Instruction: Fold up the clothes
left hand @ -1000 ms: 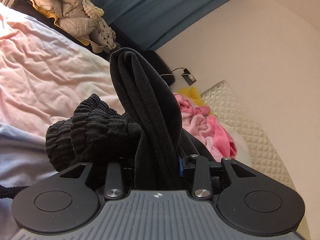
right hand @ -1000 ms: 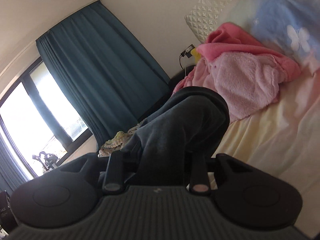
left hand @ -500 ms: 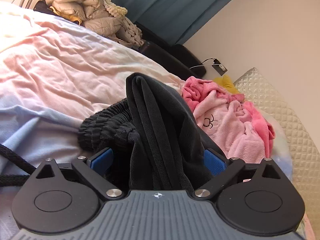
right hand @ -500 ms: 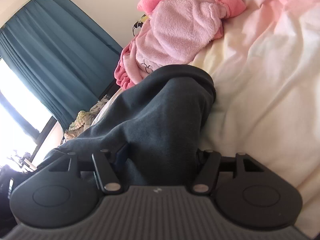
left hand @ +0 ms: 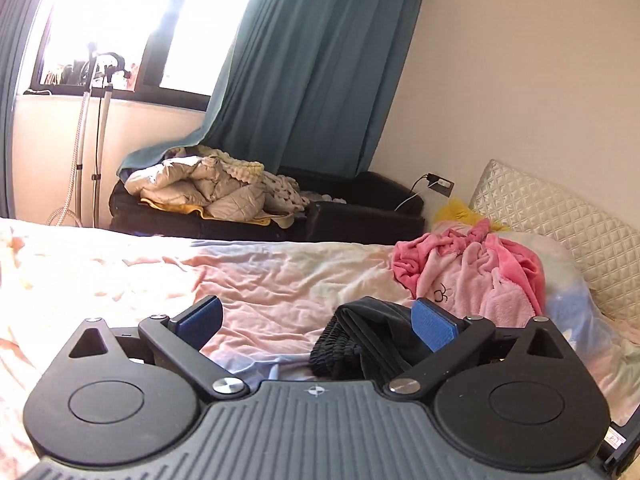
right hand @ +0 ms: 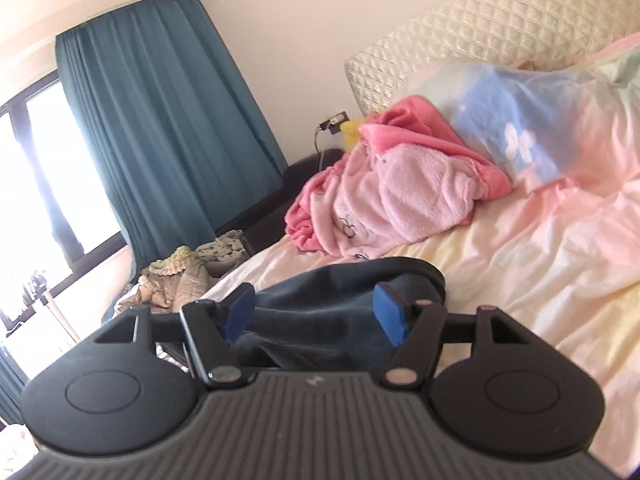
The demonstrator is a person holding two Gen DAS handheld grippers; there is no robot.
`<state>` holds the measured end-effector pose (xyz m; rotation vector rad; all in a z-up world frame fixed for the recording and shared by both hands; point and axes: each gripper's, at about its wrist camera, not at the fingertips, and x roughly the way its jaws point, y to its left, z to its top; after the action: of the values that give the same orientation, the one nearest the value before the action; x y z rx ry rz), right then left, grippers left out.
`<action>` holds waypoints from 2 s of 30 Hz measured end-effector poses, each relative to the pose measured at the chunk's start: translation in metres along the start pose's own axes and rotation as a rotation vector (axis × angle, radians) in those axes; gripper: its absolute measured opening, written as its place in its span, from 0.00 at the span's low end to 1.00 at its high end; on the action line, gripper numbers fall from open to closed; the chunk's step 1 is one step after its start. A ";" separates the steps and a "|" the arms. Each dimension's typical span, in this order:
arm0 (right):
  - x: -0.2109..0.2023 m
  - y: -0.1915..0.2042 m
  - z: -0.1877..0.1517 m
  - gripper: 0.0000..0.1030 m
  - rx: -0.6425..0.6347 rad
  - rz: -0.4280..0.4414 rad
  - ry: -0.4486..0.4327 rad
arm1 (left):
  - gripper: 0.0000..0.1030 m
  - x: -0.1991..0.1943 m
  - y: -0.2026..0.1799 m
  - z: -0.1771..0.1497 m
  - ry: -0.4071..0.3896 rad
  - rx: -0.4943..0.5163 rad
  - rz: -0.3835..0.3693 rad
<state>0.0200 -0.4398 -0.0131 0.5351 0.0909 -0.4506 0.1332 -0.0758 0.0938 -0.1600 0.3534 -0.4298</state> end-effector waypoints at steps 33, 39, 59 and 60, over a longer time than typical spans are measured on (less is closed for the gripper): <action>-0.114 0.188 -0.075 0.73 -0.389 0.608 0.165 | 1.00 -0.152 0.077 -0.081 -0.182 0.070 0.390; -0.089 0.191 -0.095 0.73 -0.382 0.575 0.205 | 1.00 -0.142 0.079 -0.091 -0.185 0.061 0.393; -0.084 0.199 -0.106 0.73 -0.421 0.576 0.195 | 1.00 -0.125 0.080 -0.103 -0.113 0.078 0.390; -0.085 0.199 -0.106 0.73 -0.426 0.576 0.193 | 1.00 -0.126 0.080 -0.103 -0.117 0.078 0.391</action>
<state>0.0340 -0.2004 0.0068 0.1654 0.2055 0.1857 0.0183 0.0423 0.0179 -0.0375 0.2449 -0.0467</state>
